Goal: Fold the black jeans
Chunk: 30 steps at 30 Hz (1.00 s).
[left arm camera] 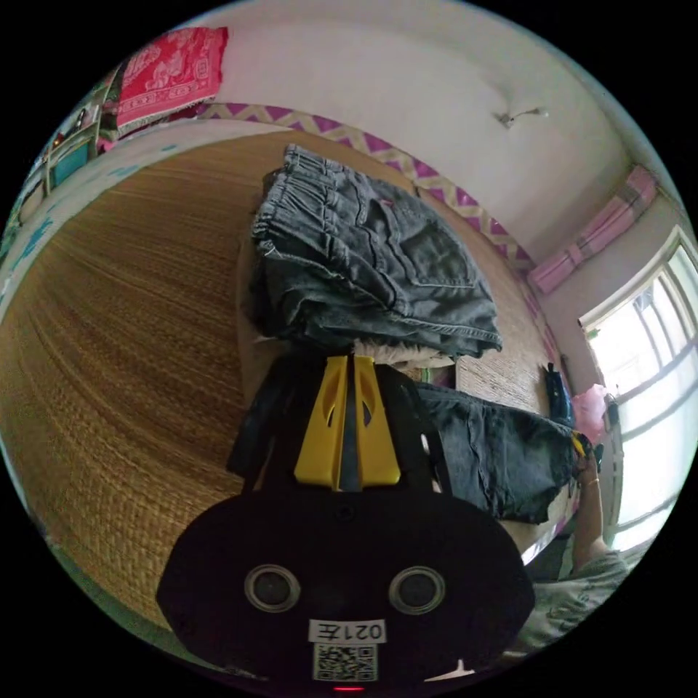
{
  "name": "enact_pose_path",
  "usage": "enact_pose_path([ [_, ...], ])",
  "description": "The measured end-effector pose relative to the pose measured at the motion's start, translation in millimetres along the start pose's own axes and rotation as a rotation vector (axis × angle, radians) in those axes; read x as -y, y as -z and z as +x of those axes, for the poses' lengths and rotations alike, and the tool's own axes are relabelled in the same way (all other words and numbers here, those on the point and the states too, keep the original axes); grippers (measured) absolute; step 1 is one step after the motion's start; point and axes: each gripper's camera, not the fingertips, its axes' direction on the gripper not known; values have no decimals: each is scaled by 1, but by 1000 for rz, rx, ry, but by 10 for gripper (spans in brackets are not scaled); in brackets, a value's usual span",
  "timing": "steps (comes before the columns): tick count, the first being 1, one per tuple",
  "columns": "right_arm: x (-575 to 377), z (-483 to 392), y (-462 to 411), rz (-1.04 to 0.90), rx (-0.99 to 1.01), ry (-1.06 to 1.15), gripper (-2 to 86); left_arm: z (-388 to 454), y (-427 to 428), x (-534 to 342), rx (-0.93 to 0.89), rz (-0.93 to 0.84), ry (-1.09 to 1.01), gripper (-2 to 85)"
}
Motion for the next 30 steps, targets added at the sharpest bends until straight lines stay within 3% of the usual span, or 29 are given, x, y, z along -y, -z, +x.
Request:
enact_pose_path([
  [7,-92,-128,-54,-177,-139,515,24,44,8,-25,-9,87,-225,61],
  [10,-138,-172,-124,-278,-339,740,21,80,-34,-28,43,-21,-381,64],
  [12,-162,-193,-177,-304,-508,901,11,94,-73,-30,223,-126,-452,56],
  [14,-164,-202,-208,-304,-576,975,3,90,-91,-31,295,-150,-477,44],
  [17,-135,-186,-258,-333,-696,927,-4,73,-91,-19,243,-135,-385,28],
  [21,-98,-156,-275,-409,-560,702,-7,60,-85,-14,268,-140,-326,0],
  [23,-109,-170,-261,-337,-507,739,-4,54,-70,-18,298,-94,-304,-2],
  [26,-146,-195,-235,-318,-407,833,2,37,-29,-36,196,35,-238,13],
  [30,-222,-208,-237,-495,-346,925,27,6,4,-67,98,117,-56,61],
])
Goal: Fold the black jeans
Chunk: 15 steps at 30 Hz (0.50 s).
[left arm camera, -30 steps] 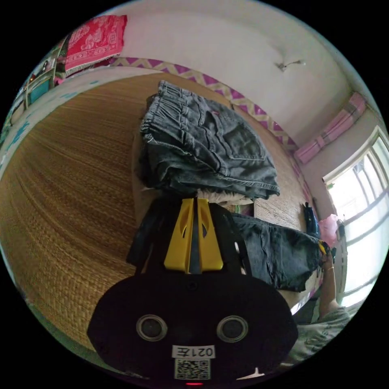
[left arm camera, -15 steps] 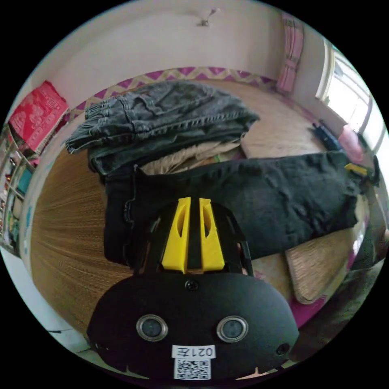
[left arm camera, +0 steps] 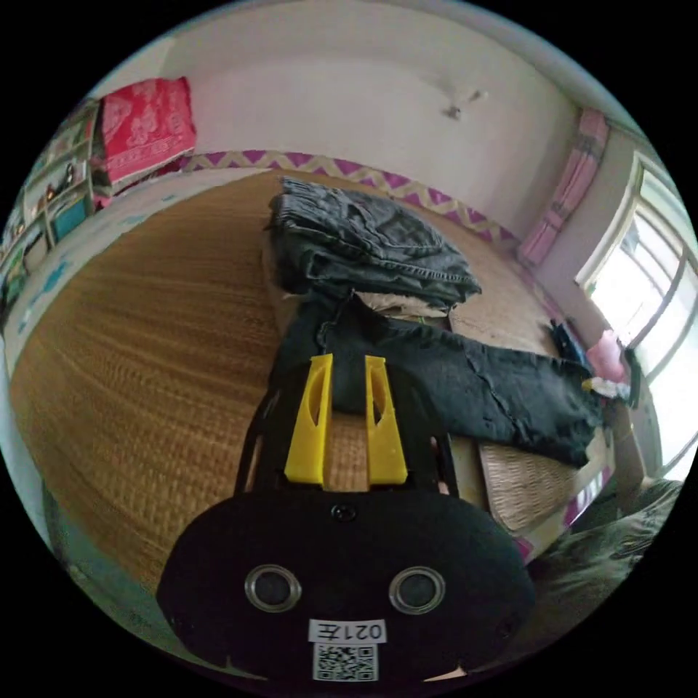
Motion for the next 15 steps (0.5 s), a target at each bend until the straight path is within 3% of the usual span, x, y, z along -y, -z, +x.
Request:
enact_pose_path([
  [3,-19,-46,-47,-124,-100,52,19,-16,6,-23,-84,43,190,59],
  [6,-25,-73,-58,-67,-261,62,8,-23,-1,-38,-80,46,331,56],
  [15,-46,-67,-70,16,-217,-65,2,-35,-38,-44,-92,49,514,111],
])
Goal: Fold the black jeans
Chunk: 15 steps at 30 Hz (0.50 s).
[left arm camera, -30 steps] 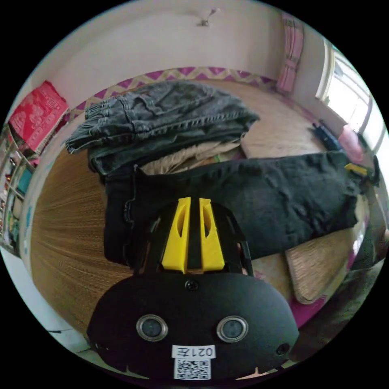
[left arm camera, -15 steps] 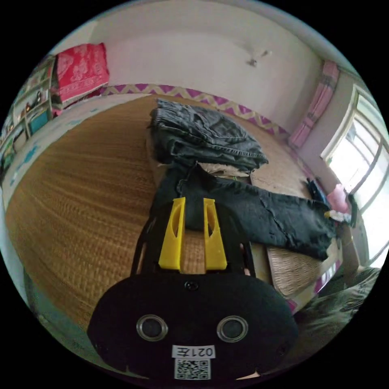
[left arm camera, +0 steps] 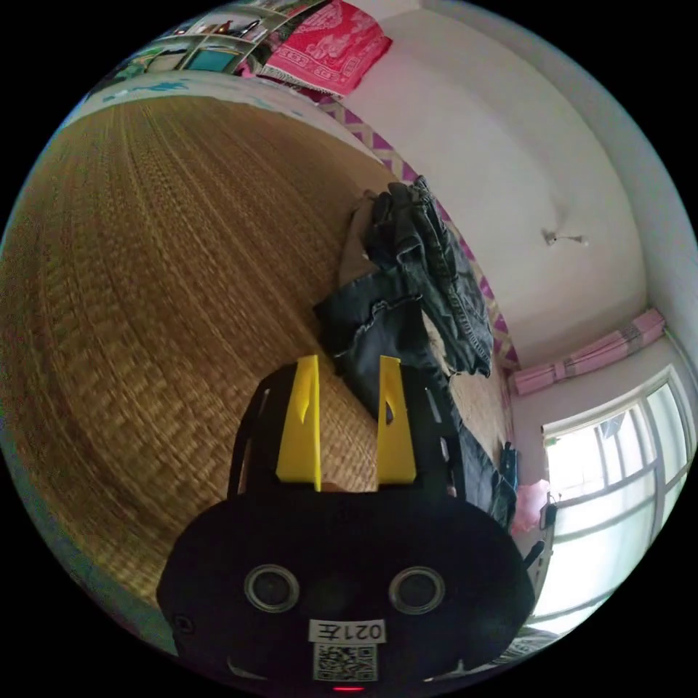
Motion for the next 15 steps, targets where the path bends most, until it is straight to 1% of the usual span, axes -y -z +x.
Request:
enact_pose_path([
  [7,-7,10,-7,-7,45,-21,2,17,-22,-14,42,14,-60,84],
  [9,-9,17,-8,-13,72,-39,2,14,-35,-19,-47,-53,-51,47],
  [12,-12,23,-9,-15,88,-53,1,8,-36,-36,-170,-19,-6,14],
  [13,-13,24,-9,-7,89,-58,1,10,-35,-40,-179,-10,-16,10],
  [15,-18,27,-8,6,79,-56,1,36,-19,-59,-207,51,-105,2],
])
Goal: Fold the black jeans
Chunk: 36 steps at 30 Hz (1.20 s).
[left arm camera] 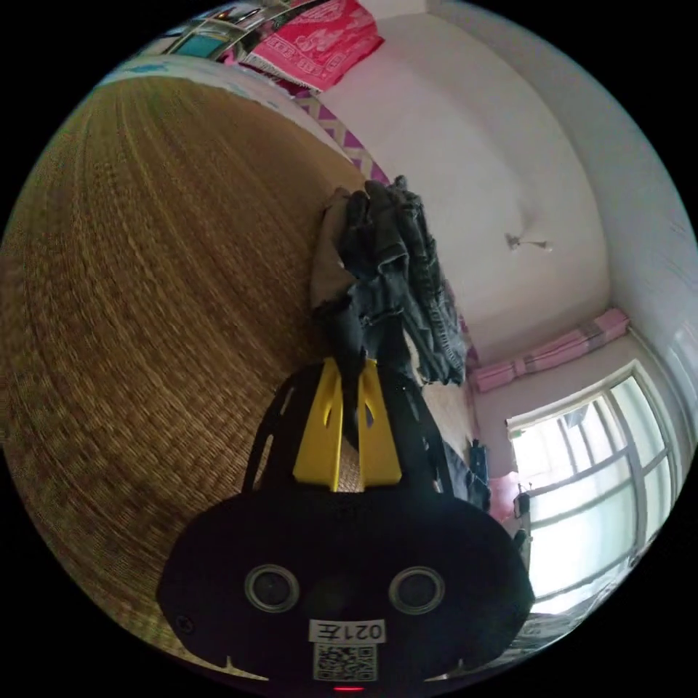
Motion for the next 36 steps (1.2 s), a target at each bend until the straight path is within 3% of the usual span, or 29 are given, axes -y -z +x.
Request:
enact_pose_path([
  [4,-9,6,20,53,-12,-3,-1,84,21,-27,18,52,-213,-2],
  [10,-68,46,101,288,-26,-173,14,275,17,-123,64,117,-675,9],
  [14,-122,68,127,302,-56,-247,16,380,-55,-219,-71,-61,-850,24],
  [17,-157,81,137,287,-57,-294,16,432,-129,-304,-16,-150,-944,16],
  [23,-212,109,147,308,-17,-415,16,445,-269,-455,184,-358,-1056,7],
  [29,-234,142,150,307,24,-466,27,478,-273,-504,154,-229,-1118,16],
  [32,-231,164,152,324,38,-509,52,480,-323,-536,230,-496,-1203,43],
  [35,-227,194,158,375,68,-600,78,490,-316,-539,160,-437,-1184,58],
  [36,-226,209,159,395,101,-653,89,491,-312,-537,61,-458,-1168,64],
])
